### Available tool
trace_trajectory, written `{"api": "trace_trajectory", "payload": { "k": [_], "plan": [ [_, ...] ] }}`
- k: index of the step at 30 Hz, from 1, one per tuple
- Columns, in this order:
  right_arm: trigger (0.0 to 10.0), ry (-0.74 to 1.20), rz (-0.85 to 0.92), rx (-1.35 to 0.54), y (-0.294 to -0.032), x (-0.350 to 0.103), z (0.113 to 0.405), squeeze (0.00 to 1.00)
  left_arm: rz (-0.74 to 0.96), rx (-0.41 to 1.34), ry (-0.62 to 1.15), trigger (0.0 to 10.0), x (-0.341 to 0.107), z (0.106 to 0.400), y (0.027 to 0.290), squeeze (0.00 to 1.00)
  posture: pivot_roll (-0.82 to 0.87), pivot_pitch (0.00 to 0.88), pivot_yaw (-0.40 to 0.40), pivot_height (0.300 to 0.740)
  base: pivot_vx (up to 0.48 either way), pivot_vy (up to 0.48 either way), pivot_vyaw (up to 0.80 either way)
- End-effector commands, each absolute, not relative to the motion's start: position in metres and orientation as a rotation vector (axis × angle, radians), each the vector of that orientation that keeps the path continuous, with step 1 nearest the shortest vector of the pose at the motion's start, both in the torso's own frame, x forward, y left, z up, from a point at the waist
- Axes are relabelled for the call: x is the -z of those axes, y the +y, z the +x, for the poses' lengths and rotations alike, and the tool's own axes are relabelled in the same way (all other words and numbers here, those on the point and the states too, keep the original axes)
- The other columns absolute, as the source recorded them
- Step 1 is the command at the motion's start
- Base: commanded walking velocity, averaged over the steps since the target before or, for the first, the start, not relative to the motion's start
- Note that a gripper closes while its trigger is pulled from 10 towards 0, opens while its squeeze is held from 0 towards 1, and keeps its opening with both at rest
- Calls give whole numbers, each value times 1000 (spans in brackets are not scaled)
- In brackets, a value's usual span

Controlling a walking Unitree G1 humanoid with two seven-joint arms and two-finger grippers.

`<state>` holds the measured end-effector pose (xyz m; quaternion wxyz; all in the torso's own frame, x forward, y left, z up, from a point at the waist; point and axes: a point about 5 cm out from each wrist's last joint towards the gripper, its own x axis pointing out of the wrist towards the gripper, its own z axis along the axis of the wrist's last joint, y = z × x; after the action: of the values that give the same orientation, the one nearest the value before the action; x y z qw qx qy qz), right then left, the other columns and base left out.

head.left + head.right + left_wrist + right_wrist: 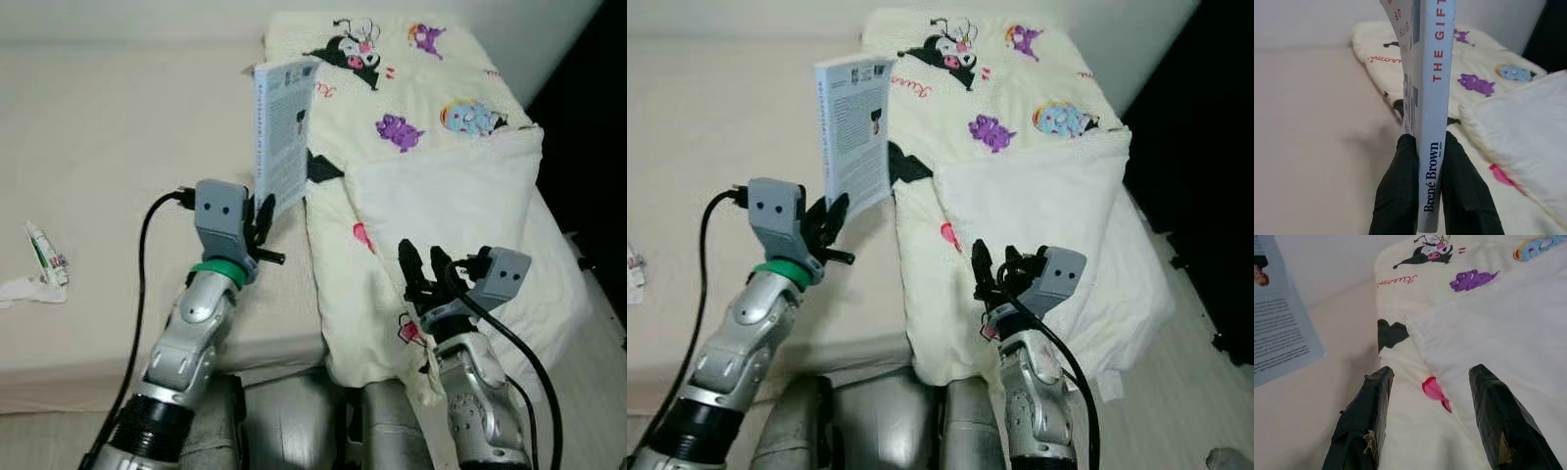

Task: Clean up the room

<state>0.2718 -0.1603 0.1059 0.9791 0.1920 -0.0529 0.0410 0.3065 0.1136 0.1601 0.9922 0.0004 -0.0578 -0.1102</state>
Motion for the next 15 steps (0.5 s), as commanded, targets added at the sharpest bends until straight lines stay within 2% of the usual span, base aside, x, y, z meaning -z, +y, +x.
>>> {"api": "trace_trajectory", "payload": {
  "k": [1, 15],
  "plan": [
    [10000, -103, 382, -66, -162, -103, 270, 0, 7, 233, -143, 10000, -166, 305, 110, 0, -18, 64, -30, 674, 0, 0, 0],
    [10000, -104, 383, -62, -160, -102, 271, 0, -1, 248, -135, 10000, -168, 309, 104, 0, -20, 60, -21, 740, 0, 0, 0]
  ]
}}
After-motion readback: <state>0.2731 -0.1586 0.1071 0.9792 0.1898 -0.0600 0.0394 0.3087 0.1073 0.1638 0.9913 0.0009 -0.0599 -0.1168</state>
